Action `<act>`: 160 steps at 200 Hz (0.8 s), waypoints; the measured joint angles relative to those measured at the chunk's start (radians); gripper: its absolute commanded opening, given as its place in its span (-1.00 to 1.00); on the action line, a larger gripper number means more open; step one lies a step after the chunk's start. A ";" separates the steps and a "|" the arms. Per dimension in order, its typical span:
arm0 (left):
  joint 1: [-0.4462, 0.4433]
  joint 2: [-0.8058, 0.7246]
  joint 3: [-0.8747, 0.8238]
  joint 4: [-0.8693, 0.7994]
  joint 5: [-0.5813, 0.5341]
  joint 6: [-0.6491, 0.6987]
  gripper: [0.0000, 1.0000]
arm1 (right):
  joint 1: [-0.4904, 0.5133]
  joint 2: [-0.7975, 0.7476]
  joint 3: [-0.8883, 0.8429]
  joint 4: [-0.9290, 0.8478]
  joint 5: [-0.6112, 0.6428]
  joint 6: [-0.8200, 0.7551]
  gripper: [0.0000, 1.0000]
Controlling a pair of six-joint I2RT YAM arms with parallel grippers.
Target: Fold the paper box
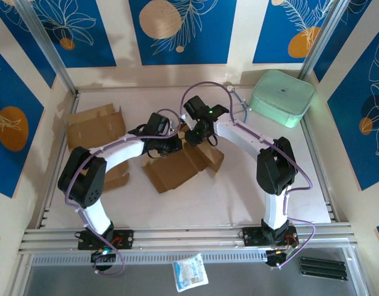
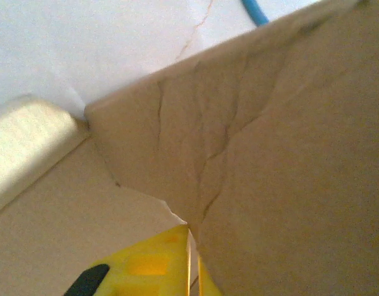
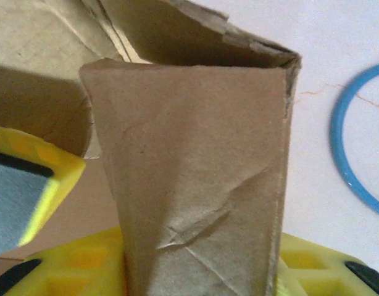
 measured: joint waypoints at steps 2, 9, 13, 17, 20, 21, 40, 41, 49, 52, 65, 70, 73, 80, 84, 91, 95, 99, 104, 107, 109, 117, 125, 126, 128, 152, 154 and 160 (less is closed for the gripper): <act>0.000 -0.001 -0.003 0.000 0.000 -0.001 -0.69 | 0.002 0.000 -0.002 0.002 0.000 0.000 -0.11; -0.001 -0.005 -0.022 0.003 0.000 0.008 -0.65 | 0.010 0.000 -0.008 0.003 0.002 -0.002 -0.11; -0.001 -0.008 -0.031 0.003 -0.001 0.013 -0.61 | 0.015 0.000 -0.011 0.004 0.003 -0.002 -0.11; 0.000 -0.013 -0.044 0.005 -0.001 0.017 -0.55 | 0.019 0.000 -0.015 0.005 0.003 -0.004 -0.11; 0.000 -0.017 -0.053 0.007 0.000 0.025 -0.50 | 0.021 0.000 -0.017 0.005 0.003 -0.004 -0.11; 0.000 -0.018 -0.055 0.009 0.000 0.023 -0.48 | 0.022 0.000 -0.018 0.004 0.003 -0.005 -0.12; 0.007 -0.064 -0.111 0.026 0.000 0.064 -0.09 | 0.029 0.000 -0.026 0.001 0.006 -0.005 -0.12; 0.008 -0.068 -0.114 0.028 0.002 0.059 -0.07 | 0.029 0.000 -0.026 0.001 0.006 -0.005 -0.12; 0.013 -0.099 -0.134 0.036 0.003 0.076 0.06 | 0.029 0.000 -0.028 0.000 0.006 -0.008 -0.11; 0.015 -0.116 -0.141 0.038 0.005 0.099 0.11 | 0.029 0.000 -0.028 0.000 0.006 -0.008 -0.12; 0.023 -0.177 -0.156 0.043 0.013 0.143 0.26 | 0.029 0.000 -0.029 -0.001 0.006 -0.011 -0.12; 0.026 -0.203 -0.158 0.043 0.015 0.163 0.31 | 0.029 0.000 -0.029 -0.002 0.006 -0.012 -0.12; 0.028 -0.221 -0.158 0.044 0.018 0.195 0.33 | 0.029 0.000 -0.029 -0.002 0.006 -0.012 -0.11; 0.032 -0.260 -0.158 0.044 0.018 0.240 0.38 | 0.028 0.000 -0.029 -0.003 0.006 -0.012 -0.11; 0.035 -0.285 -0.157 0.043 0.018 0.262 0.43 | 0.027 0.000 -0.029 -0.004 0.005 -0.013 -0.12; 0.040 -0.329 -0.155 0.035 0.015 0.323 0.48 | 0.026 0.000 -0.029 -0.004 0.002 -0.013 -0.11; 0.043 -0.356 -0.152 0.024 0.012 0.375 0.50 | 0.025 0.000 -0.029 -0.003 -0.001 -0.013 -0.12; 0.045 -0.375 -0.148 0.017 0.009 0.408 0.51 | 0.024 0.000 -0.029 -0.003 -0.003 -0.013 -0.11; 0.047 -0.404 -0.142 0.006 0.001 0.467 0.52 | 0.023 0.000 -0.029 -0.003 -0.009 -0.016 -0.11; 0.048 -0.418 -0.136 -0.002 -0.006 0.512 0.53 | 0.022 0.000 -0.029 -0.004 -0.013 -0.016 -0.12; 0.049 -0.426 -0.132 -0.010 -0.012 0.534 0.53 | 0.021 0.000 -0.029 -0.004 -0.015 -0.019 -0.12; 0.051 -0.450 -0.114 -0.033 -0.034 0.626 0.54 | 0.019 0.000 -0.029 -0.004 -0.025 -0.024 -0.11; 0.056 -0.463 -0.095 -0.053 -0.052 0.710 0.54 | 0.018 0.000 -0.029 -0.004 -0.037 -0.027 -0.12; 0.058 -0.464 -0.091 -0.056 -0.055 0.727 0.54 | 0.018 0.000 -0.029 -0.004 -0.040 -0.027 -0.12; 0.060 -0.464 -0.087 -0.060 -0.056 0.745 0.55 | 0.017 0.000 -0.029 -0.004 -0.042 -0.028 -0.12; 0.117 -0.433 -0.043 -0.114 -0.041 0.963 0.55 | 0.008 0.000 -0.028 -0.007 -0.077 -0.040 -0.11; 0.124 -0.426 -0.040 -0.119 -0.036 0.978 0.56 | 0.007 0.000 -0.029 -0.007 -0.081 -0.042 -0.12; 0.140 -0.405 -0.030 -0.130 -0.024 1.017 0.55 | 0.003 0.000 -0.029 -0.008 -0.093 -0.045 -0.11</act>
